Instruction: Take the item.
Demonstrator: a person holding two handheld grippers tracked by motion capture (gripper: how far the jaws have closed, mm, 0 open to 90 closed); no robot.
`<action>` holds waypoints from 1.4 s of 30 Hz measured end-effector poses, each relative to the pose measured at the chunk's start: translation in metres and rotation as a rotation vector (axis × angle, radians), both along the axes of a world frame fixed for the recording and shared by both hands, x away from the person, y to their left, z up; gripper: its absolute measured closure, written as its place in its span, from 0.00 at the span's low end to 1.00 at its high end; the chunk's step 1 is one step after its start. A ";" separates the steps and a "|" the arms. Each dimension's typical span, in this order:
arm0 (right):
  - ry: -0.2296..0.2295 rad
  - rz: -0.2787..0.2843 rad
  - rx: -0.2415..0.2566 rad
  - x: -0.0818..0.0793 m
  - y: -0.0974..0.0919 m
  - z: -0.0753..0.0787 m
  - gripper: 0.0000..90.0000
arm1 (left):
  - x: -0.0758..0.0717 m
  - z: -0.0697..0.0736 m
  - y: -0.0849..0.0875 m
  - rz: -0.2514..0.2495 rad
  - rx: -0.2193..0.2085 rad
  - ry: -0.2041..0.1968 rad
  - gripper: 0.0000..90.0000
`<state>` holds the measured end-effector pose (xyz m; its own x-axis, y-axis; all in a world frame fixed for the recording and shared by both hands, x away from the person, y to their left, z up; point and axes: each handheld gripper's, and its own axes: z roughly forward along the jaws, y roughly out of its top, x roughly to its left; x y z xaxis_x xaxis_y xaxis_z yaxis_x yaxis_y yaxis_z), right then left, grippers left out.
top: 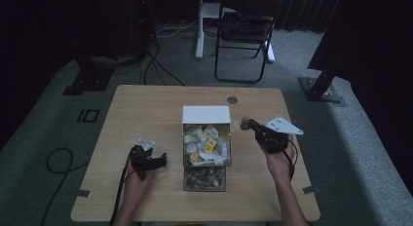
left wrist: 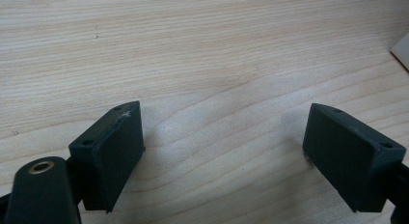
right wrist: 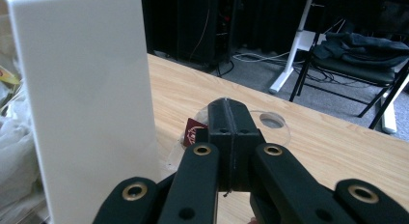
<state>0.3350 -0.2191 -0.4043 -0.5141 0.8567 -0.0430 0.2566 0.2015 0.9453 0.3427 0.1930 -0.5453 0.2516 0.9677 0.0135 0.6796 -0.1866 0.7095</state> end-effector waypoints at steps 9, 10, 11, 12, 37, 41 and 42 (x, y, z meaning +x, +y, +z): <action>-0.002 -0.011 -0.009 0.011 0.002 0.000 1.00 | 0.000 0.000 0.000 0.000 0.000 0.000 0.17; -0.002 -0.013 -0.009 0.012 0.002 0.001 1.00 | 0.000 0.000 0.000 0.000 0.000 0.000 0.17; -0.003 -0.016 -0.009 0.013 0.001 0.001 1.00 | 0.000 0.000 0.000 0.000 0.000 0.000 0.17; -0.001 -0.017 -0.008 0.015 0.001 0.001 1.00 | 0.000 0.000 0.000 0.000 0.000 0.000 0.17; 0.018 -0.048 -0.017 0.037 0.000 -0.003 1.00 | 0.000 0.000 0.000 0.002 -0.003 -0.002 0.17; 0.021 -0.055 -0.014 0.042 0.001 -0.005 1.00 | 0.000 0.000 0.000 0.002 -0.002 -0.002 0.17; 0.027 -0.057 -0.009 0.043 0.001 -0.005 1.00 | 0.000 0.000 0.000 0.002 -0.002 -0.002 0.17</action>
